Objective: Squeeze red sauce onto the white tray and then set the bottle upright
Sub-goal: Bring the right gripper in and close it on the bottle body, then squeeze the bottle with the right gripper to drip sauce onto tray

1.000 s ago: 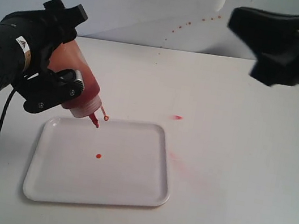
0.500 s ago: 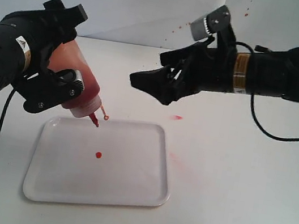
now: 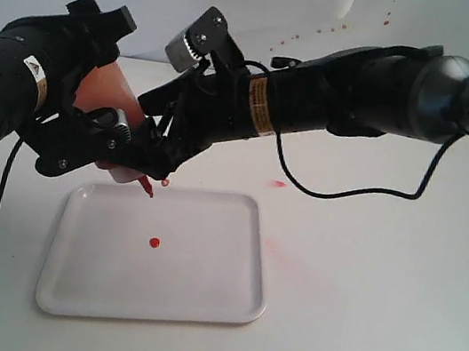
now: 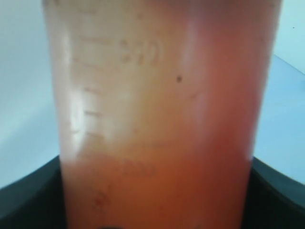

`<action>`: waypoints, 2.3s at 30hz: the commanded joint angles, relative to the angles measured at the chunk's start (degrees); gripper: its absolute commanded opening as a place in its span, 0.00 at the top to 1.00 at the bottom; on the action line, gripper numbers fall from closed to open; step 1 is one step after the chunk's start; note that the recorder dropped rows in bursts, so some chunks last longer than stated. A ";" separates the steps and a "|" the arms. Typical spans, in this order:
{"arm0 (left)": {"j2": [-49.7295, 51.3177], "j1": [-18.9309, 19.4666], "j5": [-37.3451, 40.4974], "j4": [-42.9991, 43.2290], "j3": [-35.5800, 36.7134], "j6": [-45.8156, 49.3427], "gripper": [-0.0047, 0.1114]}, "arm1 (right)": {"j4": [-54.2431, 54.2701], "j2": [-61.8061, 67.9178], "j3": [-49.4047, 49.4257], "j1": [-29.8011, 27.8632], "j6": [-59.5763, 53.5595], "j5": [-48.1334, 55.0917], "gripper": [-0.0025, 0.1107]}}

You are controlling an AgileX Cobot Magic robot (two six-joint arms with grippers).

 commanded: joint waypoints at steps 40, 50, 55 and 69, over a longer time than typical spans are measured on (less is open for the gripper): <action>-0.61 -0.31 0.75 0.92 -0.74 -0.67 0.96 | 1.33 0.38 -2.90 6.59 -2.28 10.85 0.45; -0.61 -0.31 3.23 0.92 -0.74 -0.91 0.96 | 0.05 -3.02 -2.90 6.59 -1.72 11.93 0.08; -0.86 -0.31 4.57 0.92 -0.74 -0.91 0.96 | 0.46 -3.70 -2.90 6.59 -1.58 11.80 0.10; -1.99 -0.31 2.68 0.92 -0.64 -1.12 0.96 | 0.46 -3.81 -2.90 6.59 -1.75 7.71 0.29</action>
